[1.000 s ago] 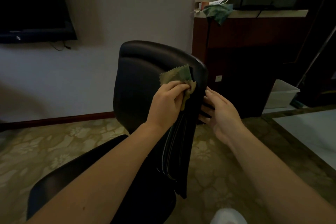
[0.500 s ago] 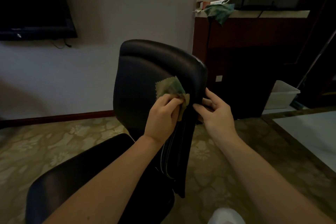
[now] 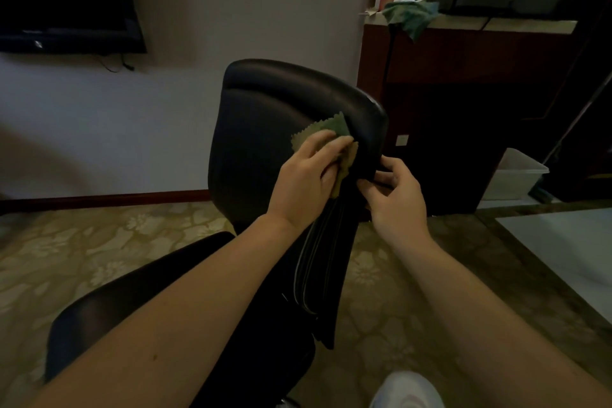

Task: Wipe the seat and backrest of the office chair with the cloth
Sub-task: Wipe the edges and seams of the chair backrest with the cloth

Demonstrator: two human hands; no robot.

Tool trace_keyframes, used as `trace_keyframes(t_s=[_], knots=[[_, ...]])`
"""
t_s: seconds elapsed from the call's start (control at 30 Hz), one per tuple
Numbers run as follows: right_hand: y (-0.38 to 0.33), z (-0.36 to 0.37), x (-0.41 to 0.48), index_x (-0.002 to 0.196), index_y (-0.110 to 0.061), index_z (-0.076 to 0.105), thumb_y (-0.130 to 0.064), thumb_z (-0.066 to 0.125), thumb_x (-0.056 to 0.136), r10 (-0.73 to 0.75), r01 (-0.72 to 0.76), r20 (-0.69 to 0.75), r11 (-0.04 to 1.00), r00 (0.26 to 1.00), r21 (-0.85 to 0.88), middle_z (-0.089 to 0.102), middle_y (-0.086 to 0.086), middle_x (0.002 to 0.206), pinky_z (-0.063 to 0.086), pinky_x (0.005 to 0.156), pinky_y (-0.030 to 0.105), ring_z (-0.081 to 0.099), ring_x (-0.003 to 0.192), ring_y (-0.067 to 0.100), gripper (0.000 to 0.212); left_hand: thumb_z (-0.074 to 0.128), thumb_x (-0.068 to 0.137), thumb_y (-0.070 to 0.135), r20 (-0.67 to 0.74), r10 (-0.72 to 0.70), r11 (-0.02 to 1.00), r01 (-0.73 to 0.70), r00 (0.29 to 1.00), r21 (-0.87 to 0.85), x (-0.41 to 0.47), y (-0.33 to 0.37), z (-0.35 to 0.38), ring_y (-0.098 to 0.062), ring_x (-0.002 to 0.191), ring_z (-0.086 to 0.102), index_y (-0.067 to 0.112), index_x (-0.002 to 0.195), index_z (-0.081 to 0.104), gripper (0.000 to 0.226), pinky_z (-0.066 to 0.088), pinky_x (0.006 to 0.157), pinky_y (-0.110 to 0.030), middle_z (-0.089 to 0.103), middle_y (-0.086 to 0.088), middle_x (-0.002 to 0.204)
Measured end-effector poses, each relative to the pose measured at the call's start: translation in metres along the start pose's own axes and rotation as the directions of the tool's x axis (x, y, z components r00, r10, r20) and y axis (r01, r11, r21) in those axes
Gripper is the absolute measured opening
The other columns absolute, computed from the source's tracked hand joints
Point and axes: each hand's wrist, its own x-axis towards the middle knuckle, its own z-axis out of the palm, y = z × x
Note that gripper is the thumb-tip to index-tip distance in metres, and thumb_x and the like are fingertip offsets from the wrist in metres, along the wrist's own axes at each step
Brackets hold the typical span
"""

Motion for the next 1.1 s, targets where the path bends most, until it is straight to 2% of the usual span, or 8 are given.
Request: trace_keyframes(t_s=[0.07,0.2,0.37,0.5,0.7,0.8,1.03,1.1], knots=[[0.001,-0.001,0.002,0.120,-0.037,0.058,-0.021,0.068,0.094,0.004,-0.004,0.005,1.000,1.000,-0.010,0.070,-0.010,0.104,0.061,0.085,0.041,0.069,0.097,0.006,0.032,0.059,0.099,0.010,-0.006,0.027,0.999,-0.027,1.000,0.041,-0.003,-0.002,0.006,-0.021,0.131,0.054,0.015,0.135,0.064,0.036,0.042,0.113,-0.031,0.057,-0.008,0.143],[0.002,0.001,0.001,0.124,-0.034,0.057,-0.021,0.066,0.095,-0.015,0.015,-0.009,0.999,1.000,-0.049,0.069,-0.012,0.104,0.060,0.085,0.034,0.068,0.097,0.002,0.033,0.061,0.099,0.010,-0.022,0.014,0.997,-0.013,1.000,0.071,-0.007,-0.005,0.013,-0.020,0.125,0.057,0.013,0.130,0.068,0.032,0.039,0.111,-0.027,0.065,-0.008,0.134],[0.002,0.002,-0.002,0.128,-0.031,0.056,-0.021,0.066,0.096,-0.069,0.066,-0.022,0.993,0.997,-0.098,0.066,-0.015,0.106,0.054,0.084,0.019,0.063,0.100,-0.003,0.035,0.065,0.095,0.006,-0.052,-0.013,1.000,0.014,0.999,0.021,-0.023,-0.012,0.016,-0.021,0.115,0.063,0.007,0.120,0.072,0.026,0.053,0.101,-0.037,0.068,-0.010,0.121],[0.004,0.002,-0.001,0.126,-0.031,0.055,-0.019,0.067,0.095,-0.062,0.061,-0.011,0.994,0.998,-0.092,0.066,-0.014,0.104,0.052,0.075,0.010,0.062,0.096,-0.008,0.035,0.066,0.094,0.003,-0.061,-0.042,0.999,0.043,0.997,0.012,-0.032,-0.013,0.019,-0.021,0.106,0.064,0.005,0.116,0.073,0.023,0.055,0.094,-0.035,0.068,-0.010,0.115],[0.005,0.006,0.001,0.129,-0.031,0.054,-0.020,0.068,0.094,-0.059,0.058,-0.007,0.993,0.998,-0.100,0.067,-0.012,0.106,0.059,0.088,0.031,0.066,0.099,0.001,0.039,0.062,0.096,0.003,-0.025,-0.012,0.999,0.013,1.000,0.044,-0.012,-0.009,0.009,-0.020,0.103,0.063,0.006,0.118,0.071,0.024,0.047,0.092,-0.021,0.066,-0.010,0.114],[0.007,0.004,0.003,0.131,-0.030,0.054,-0.020,0.068,0.094,-0.053,0.053,0.002,0.994,0.999,-0.098,0.069,-0.011,0.108,0.059,0.090,0.038,0.067,0.101,0.003,0.041,0.062,0.095,0.003,-0.038,-0.011,0.999,0.013,0.999,0.047,-0.007,-0.009,0.009,-0.021,0.103,0.063,0.005,0.116,0.072,0.024,0.045,0.093,-0.019,0.067,-0.010,0.114],[0.012,0.003,0.000,0.124,-0.045,0.055,-0.021,0.067,0.095,-0.057,0.057,0.004,0.996,0.998,-0.073,0.069,-0.012,0.112,0.060,0.088,0.039,0.068,0.103,0.006,0.039,0.062,0.094,0.000,-0.052,-0.021,0.999,0.023,0.998,0.043,-0.028,-0.013,0.018,-0.020,0.098,0.062,0.004,0.111,0.073,0.020,0.053,0.087,-0.030,0.064,-0.010,0.109],[0.012,0.004,0.000,0.123,-0.048,0.051,-0.023,0.066,0.096,-0.055,0.055,0.009,0.995,0.998,-0.087,0.068,-0.013,0.108,0.060,0.085,0.035,0.068,0.099,0.005,0.040,0.063,0.094,-0.001,-0.055,-0.043,0.998,0.046,0.998,0.045,-0.039,-0.015,0.019,-0.020,0.096,0.062,0.004,0.110,0.073,0.019,0.054,0.085,-0.031,0.065,-0.010,0.108]])
